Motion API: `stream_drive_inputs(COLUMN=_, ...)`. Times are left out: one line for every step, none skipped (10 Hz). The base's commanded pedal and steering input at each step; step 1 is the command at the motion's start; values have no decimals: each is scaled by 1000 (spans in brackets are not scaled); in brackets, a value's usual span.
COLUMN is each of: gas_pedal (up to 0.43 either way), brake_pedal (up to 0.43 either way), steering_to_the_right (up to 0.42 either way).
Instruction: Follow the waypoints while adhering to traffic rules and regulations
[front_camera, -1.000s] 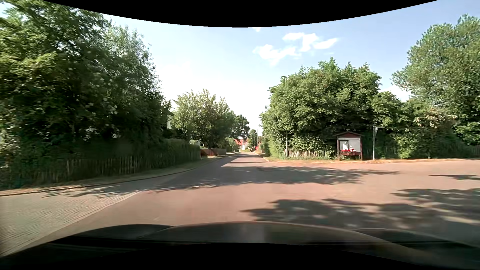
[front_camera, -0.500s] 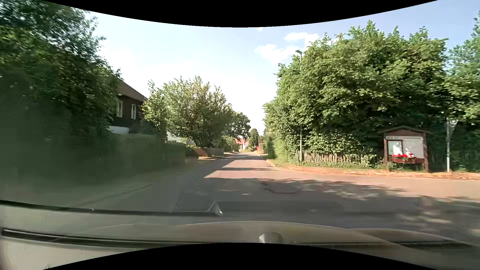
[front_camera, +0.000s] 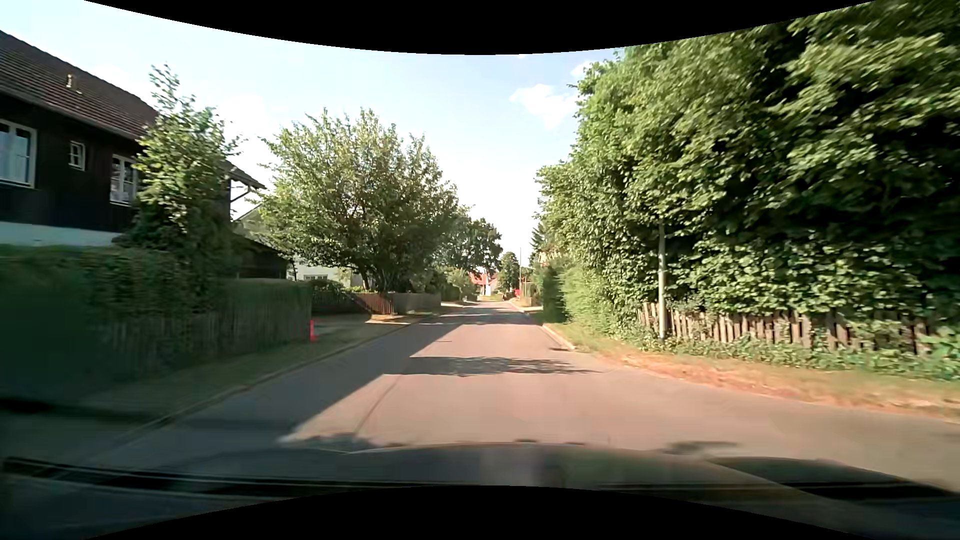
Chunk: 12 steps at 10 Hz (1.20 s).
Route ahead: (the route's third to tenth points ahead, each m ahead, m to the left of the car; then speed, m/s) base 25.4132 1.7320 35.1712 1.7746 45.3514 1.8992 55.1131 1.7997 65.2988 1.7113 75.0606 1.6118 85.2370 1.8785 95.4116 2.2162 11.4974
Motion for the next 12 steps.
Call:
stream_drive_inputs(gas_pedal=47, brake_pedal=6, steering_to_the_right=-1)
stream_drive_inputs(gas_pedal=67, brake_pedal=6, steering_to_the_right=-3)
stream_drive_inputs(gas_pedal=67, brake_pedal=6, steering_to_the_right=-4)
stream_drive_inputs(gas_pedal=67, brake_pedal=6, steering_to_the_right=-2)
stream_drive_inputs(gas_pedal=67, brake_pedal=6, steering_to_the_right=-1)
stream_drive_inputs(gas_pedal=67, brake_pedal=6, steering_to_the_right=-1)
stream_drive_inputs(gas_pedal=47, brake_pedal=6, steering_to_the_right=-1)
stream_drive_inputs(gas_pedal=8, brake_pedal=6, steering_to_the_right=-2)
stream_drive_inputs(gas_pedal=8, brake_pedal=6, steering_to_the_right=-2)
stream_drive_inputs(gas_pedal=8, brake_pedal=6, steering_to_the_right=-1)
stream_drive_inputs(gas_pedal=8, brake_pedal=6, steering_to_the_right=-1)
stream_drive_inputs(gas_pedal=8, brake_pedal=6, steering_to_the_right=-4)
